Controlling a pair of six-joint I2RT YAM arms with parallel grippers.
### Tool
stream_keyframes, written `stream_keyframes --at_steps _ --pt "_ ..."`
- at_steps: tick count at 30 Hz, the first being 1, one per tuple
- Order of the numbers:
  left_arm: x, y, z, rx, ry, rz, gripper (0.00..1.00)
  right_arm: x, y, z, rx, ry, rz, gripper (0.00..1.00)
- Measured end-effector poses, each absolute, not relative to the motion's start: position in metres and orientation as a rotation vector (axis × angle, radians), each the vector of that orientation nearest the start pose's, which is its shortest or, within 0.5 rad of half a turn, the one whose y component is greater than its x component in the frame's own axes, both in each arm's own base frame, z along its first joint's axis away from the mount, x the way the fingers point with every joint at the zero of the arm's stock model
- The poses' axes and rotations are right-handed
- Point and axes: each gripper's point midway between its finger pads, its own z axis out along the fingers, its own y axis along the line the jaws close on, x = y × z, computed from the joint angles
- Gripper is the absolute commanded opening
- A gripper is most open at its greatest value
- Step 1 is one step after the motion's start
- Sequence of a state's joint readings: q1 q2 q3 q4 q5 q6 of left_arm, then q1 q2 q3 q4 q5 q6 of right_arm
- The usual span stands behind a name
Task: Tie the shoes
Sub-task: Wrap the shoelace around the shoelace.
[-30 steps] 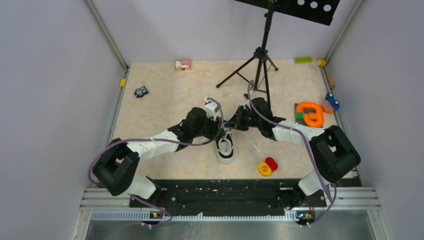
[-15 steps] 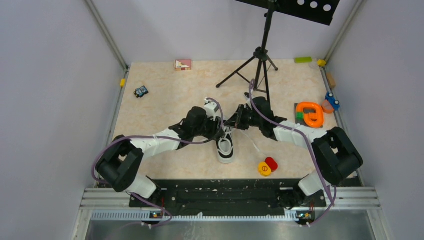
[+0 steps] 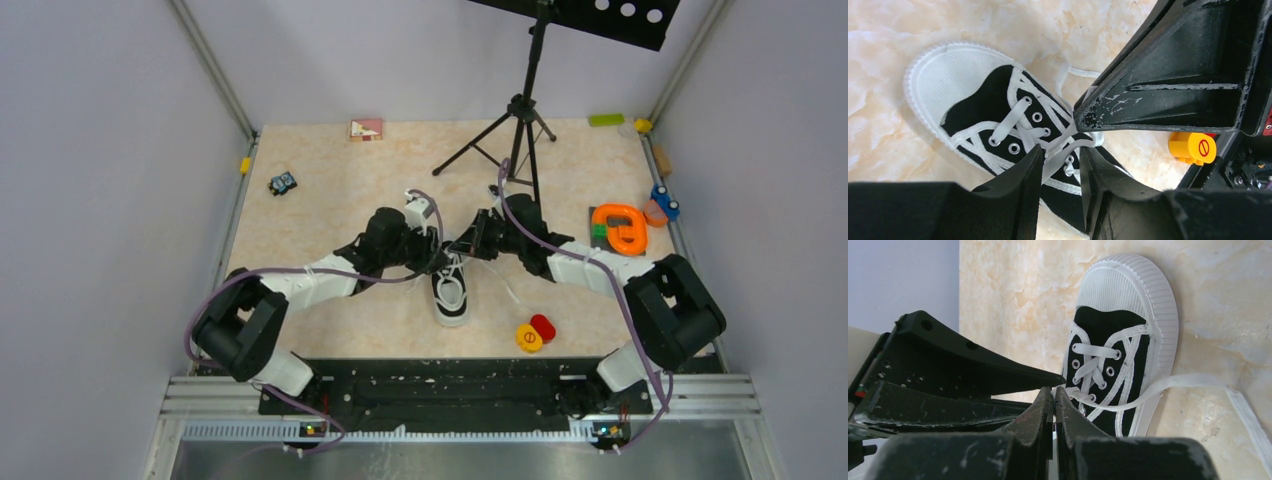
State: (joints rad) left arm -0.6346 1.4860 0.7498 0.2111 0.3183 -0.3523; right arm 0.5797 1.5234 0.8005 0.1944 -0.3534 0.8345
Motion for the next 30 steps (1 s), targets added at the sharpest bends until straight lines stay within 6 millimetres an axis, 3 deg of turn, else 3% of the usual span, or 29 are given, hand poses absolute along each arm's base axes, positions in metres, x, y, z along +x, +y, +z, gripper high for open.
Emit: stream_keyframes --at_steps 6,11,16,22,23,25,26,30 --pt "0.277 -0.301 0.090 0.552 2.186 -0.965 0.30 0.297 0.302 0.121 0.058 2.307 1.168 0.00" --pt "0.277 -0.302 0.087 0.553 2.194 -0.982 0.07 0.297 0.302 0.121 0.058 2.308 1.168 0.00" --pt "0.278 -0.303 0.087 0.550 2.191 -0.983 0.00 0.297 0.302 0.121 0.059 2.308 1.168 0.00" --pt "0.278 -0.303 0.088 0.542 2.194 -0.987 0.00 0.297 0.302 0.121 0.058 2.307 1.168 0.00" --pt "0.278 -0.303 0.088 0.543 2.193 -0.988 0.00 0.297 0.302 0.121 0.058 2.308 1.168 0.05" --pt "0.278 -0.303 0.088 0.544 2.191 -0.991 0.00 0.297 0.301 0.121 0.059 2.309 1.167 0.30" --pt "0.278 -0.303 0.088 0.545 2.191 -0.993 0.00 0.297 0.301 0.121 0.066 2.311 1.166 0.37" --pt "0.277 -0.305 0.090 0.547 2.183 -1.005 0.00 0.296 0.290 0.118 0.085 2.337 1.079 0.54"
